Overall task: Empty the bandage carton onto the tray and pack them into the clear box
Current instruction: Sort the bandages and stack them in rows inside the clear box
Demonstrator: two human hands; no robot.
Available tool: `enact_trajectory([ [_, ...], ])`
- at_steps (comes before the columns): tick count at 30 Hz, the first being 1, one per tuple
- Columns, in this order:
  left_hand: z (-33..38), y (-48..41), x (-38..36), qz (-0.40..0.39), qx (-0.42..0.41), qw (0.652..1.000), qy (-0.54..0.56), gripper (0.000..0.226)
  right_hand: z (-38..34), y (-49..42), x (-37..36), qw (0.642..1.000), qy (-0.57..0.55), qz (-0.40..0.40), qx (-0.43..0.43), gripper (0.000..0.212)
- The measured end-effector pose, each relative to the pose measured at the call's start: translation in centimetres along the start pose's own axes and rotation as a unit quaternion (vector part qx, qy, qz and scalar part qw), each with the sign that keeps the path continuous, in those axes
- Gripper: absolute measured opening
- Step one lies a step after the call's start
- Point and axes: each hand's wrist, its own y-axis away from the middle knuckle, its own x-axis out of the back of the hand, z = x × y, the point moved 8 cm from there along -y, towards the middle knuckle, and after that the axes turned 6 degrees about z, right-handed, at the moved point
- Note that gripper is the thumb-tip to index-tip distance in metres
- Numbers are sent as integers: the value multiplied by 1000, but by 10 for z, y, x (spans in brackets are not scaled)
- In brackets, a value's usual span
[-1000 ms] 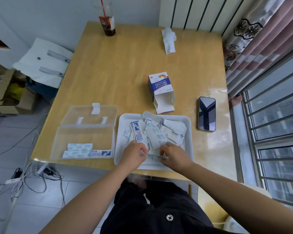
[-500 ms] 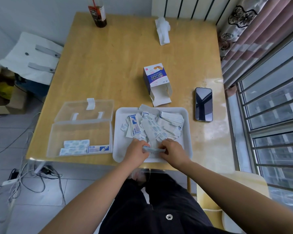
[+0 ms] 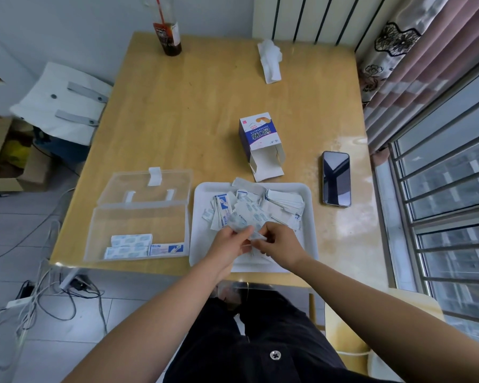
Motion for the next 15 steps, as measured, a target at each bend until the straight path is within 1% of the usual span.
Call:
enact_trajectory([
  [3,2,1,0,39,26,998,51,17,-8,-4,-6,1000,-5,5,0,27],
  [4,4,1,3,54,33,996,70,16,-10,-4,-10,1000,-14,-5,-3,24],
  [6,5,-1,12,88,40,992,83,17,-12,-4,-18,998,-53,-43,-12,10],
  [7,6,-2,17,100,44,990,90,21,-14,-4,-21,996,-72,-58,-18,8],
  [9,6,-2,22,110,56,986,112,27,-19,-5,-25,995,-73,-66,-26,18],
  [12,5,-2,29,123,70,983,120,27,-24,-11,-25,998,-17,-47,-29,18],
  [13,6,-2,33,134,68,983,108,25,-25,-14,-26,998,-17,-44,-33,19],
  [15,7,-4,43,164,61,981,81,19,-28,-19,-27,996,-61,-26,-54,24],
])
